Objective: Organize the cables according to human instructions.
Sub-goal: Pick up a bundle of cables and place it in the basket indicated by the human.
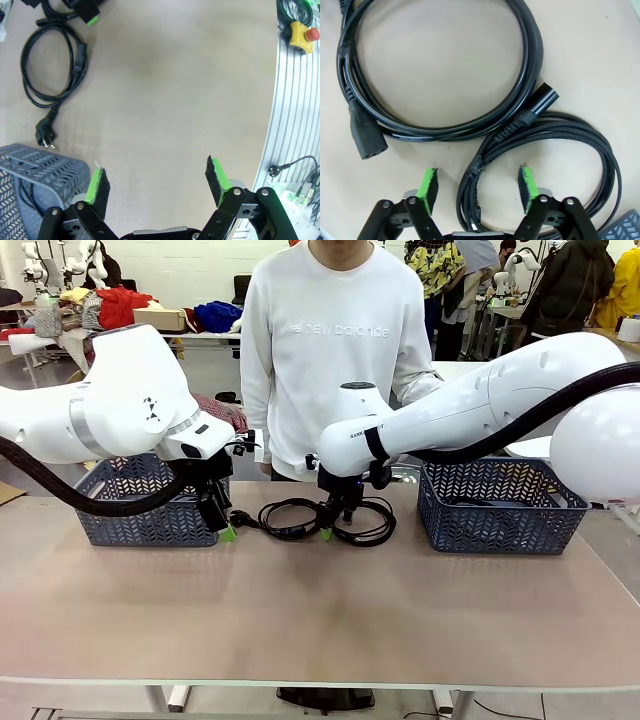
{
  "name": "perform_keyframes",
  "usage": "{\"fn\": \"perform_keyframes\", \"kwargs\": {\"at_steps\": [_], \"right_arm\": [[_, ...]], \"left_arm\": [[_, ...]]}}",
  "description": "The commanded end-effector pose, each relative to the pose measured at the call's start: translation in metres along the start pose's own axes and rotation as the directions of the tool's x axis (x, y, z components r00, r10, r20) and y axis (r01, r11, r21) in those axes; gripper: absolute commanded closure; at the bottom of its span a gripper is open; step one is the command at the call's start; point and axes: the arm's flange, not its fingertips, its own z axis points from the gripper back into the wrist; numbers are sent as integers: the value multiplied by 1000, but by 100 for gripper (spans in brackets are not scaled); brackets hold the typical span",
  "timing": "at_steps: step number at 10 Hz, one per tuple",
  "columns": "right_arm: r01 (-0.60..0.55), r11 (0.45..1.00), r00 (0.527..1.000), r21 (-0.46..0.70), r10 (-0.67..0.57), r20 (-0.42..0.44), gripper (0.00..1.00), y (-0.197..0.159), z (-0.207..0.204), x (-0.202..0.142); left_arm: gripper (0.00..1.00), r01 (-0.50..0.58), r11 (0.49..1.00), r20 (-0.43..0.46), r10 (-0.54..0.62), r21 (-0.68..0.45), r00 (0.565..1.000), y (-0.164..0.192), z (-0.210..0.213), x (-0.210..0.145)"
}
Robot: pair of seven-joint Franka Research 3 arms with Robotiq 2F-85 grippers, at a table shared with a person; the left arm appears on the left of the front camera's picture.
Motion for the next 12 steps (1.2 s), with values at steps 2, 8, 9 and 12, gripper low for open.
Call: {"fn": "perform_keyframes", "kwargs": {"at_steps": [2,8,9,12], "right_arm": [[39,999,999,-38,-40,-13,39,-2,2,12],[54,998,998,-19,-54,-34,99,-5,0,8],[56,998,997,-13,-56,-45,100,-5,-2,8],[117,993,992,-17,-118,-34,100,-5,21,-9]], "left_arm": [[0,-3,1000,-2,3,-2,1000,-1,1,-2],[0,-3,1000,-2,3,-2,1000,-1,1,-2],[0,-3,1000,-2,3,-2,1000,-1,1,-2],[0,-3,1000,-2,3,-2,1000,-1,1,-2]]}}
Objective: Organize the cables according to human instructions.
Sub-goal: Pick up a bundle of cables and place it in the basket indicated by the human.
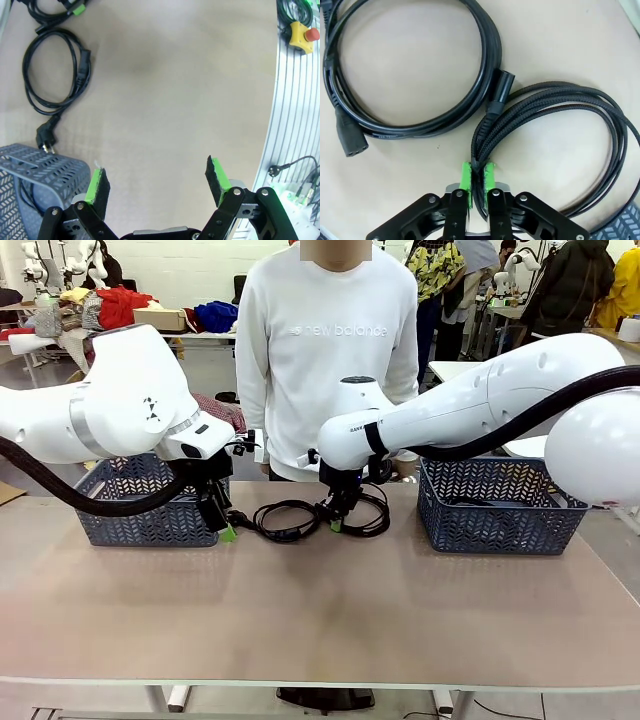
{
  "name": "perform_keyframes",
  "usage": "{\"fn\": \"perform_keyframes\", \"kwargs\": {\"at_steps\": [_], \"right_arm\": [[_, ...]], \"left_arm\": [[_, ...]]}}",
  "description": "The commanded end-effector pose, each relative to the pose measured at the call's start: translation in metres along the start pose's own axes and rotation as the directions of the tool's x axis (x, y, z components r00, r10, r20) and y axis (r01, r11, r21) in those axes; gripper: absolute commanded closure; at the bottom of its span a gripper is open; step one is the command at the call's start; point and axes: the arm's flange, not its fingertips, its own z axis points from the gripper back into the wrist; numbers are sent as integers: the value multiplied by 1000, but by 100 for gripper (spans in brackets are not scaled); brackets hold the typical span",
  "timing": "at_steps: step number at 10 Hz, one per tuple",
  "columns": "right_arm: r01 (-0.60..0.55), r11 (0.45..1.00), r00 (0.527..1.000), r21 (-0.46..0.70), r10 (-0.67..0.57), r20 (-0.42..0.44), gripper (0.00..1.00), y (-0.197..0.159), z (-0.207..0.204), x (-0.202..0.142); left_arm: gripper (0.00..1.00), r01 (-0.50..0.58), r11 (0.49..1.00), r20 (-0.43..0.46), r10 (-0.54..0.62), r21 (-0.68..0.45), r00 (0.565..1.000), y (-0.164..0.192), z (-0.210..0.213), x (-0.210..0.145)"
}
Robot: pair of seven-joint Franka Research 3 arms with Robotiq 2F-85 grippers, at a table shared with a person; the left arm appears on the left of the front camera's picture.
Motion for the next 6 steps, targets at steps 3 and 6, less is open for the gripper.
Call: {"fn": "perform_keyframes", "kwargs": {"at_steps": [3,6], "right_arm": [[93,991,995,-91,-91,27,100,-12,53,-26],[-137,989,989,-47,139,44,100,-11,104,-34]], "left_arm": [[0,-3,1000,-2,3,-2,1000,-1,1,-2],[0,-3,1000,-2,3,-2,1000,-1,1,-2]]}}
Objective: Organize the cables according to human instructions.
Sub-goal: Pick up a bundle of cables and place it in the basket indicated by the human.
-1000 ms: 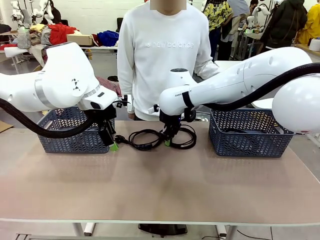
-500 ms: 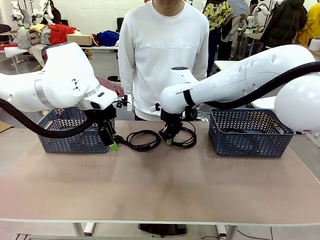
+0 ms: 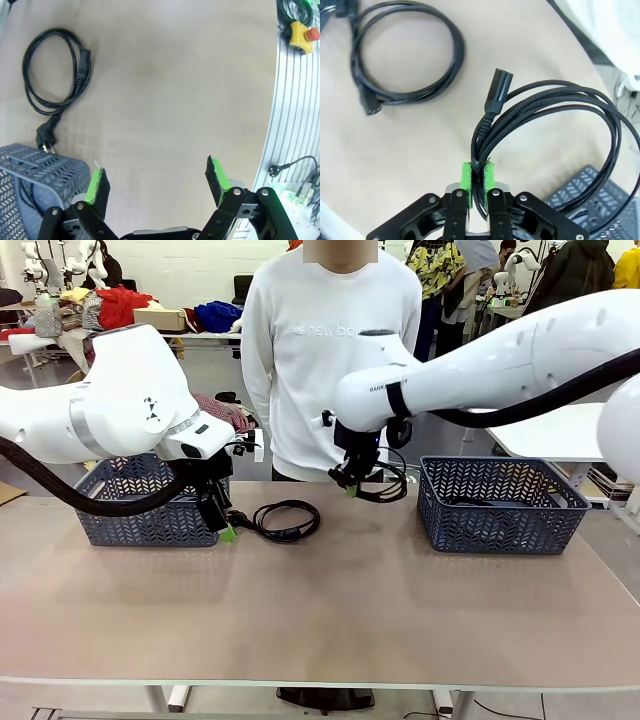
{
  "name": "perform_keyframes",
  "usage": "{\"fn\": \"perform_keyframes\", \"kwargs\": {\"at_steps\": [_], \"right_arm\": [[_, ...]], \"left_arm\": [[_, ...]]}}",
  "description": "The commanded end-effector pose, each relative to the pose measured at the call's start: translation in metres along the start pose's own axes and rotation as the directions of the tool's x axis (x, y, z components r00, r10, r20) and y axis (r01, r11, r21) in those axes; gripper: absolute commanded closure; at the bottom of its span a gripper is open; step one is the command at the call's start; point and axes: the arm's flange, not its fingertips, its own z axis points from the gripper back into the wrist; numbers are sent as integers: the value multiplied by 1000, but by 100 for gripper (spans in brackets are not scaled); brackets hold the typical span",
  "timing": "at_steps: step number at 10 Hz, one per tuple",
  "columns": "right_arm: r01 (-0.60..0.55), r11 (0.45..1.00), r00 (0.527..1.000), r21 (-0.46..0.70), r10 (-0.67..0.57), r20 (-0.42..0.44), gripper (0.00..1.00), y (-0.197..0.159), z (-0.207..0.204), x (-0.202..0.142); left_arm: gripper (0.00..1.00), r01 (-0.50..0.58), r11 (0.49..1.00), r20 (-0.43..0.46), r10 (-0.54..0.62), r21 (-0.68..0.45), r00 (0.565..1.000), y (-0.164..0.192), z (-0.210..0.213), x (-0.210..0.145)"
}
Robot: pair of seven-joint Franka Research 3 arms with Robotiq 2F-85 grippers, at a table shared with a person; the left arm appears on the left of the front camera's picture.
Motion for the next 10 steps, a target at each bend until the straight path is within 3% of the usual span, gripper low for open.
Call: {"fn": "perform_keyframes", "kwargs": {"at_steps": [1,4,6,10], "right_arm": [[-207,976,978,66,206,17,100,0,27,-19],[-463,871,882,161,471,-9,100,3,70,-37],[-561,808,814,180,578,-55,100,0,86,-60],[-568,812,813,136,579,-65,100,-23,92,-116]], "left_arm": [[0,-3,1000,-2,3,-2,1000,-1,1,-2],[0,-3,1000,-2,3,-2,1000,-1,1,-2],[0,-3,1000,-2,3,-2,1000,-1,1,-2],[0,-3,1000,-2,3,-2,1000,-1,1,-2]]}}
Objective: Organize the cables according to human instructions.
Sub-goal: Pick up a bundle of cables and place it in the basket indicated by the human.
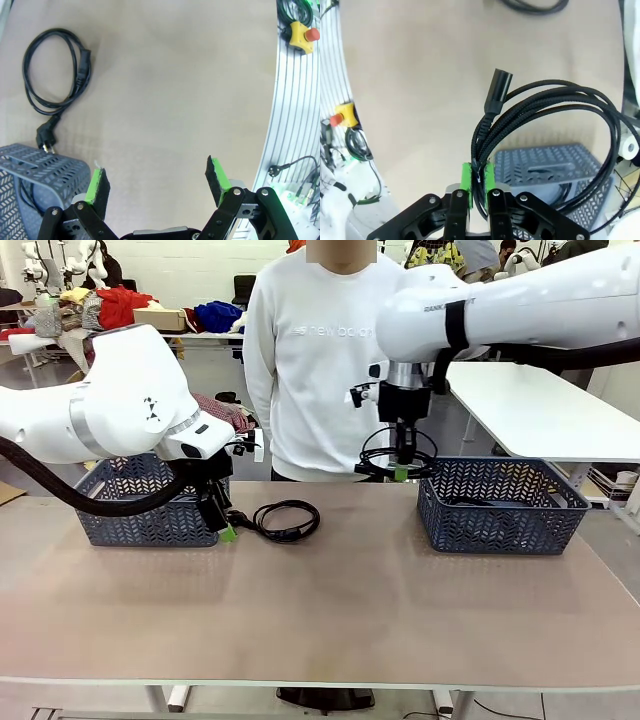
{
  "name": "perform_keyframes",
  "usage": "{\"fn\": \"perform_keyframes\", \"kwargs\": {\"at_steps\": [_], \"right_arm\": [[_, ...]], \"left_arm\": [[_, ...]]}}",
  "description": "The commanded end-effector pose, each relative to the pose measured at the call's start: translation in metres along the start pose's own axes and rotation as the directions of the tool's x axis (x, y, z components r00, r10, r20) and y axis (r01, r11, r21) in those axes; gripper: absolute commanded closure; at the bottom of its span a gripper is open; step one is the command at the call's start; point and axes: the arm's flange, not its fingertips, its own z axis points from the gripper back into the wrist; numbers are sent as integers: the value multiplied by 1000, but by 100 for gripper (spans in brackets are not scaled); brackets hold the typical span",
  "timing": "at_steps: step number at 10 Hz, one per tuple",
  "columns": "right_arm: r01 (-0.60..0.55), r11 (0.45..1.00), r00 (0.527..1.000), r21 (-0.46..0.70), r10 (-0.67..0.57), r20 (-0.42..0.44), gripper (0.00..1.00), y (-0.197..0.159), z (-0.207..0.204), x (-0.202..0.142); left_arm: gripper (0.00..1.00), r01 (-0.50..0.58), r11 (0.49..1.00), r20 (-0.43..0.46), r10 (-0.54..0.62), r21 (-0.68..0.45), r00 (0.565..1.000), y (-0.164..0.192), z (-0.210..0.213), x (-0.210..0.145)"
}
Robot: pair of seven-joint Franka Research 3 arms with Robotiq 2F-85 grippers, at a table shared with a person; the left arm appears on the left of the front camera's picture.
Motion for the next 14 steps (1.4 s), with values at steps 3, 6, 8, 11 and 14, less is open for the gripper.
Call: {"fn": "perform_keyframes", "kwargs": {"at_steps": [3,6,8,11,14], "right_arm": [[33,997,999,-72,-31,30,100,18,-15,-73],[87,994,996,-70,-85,33,100,5,-14,-125],[105,992,994,-63,-103,31,100,-9,-17,-153],[131,990,991,-58,-128,47,100,-38,-27,-182],[152,985,988,-78,-149,41,100,-55,-38,-189]], "left_arm": [[0,-3,1000,-2,3,-2,1000,-1,1,-2],[0,-3,1000,-2,3,-2,1000,-1,1,-2],[0,-3,1000,-2,3,-2,1000,-1,1,-2],[0,-3,1000,-2,3,-2,1000,-1,1,-2],[0,-3,1000,-2,3,-2,1000,-1,1,-2]]}}
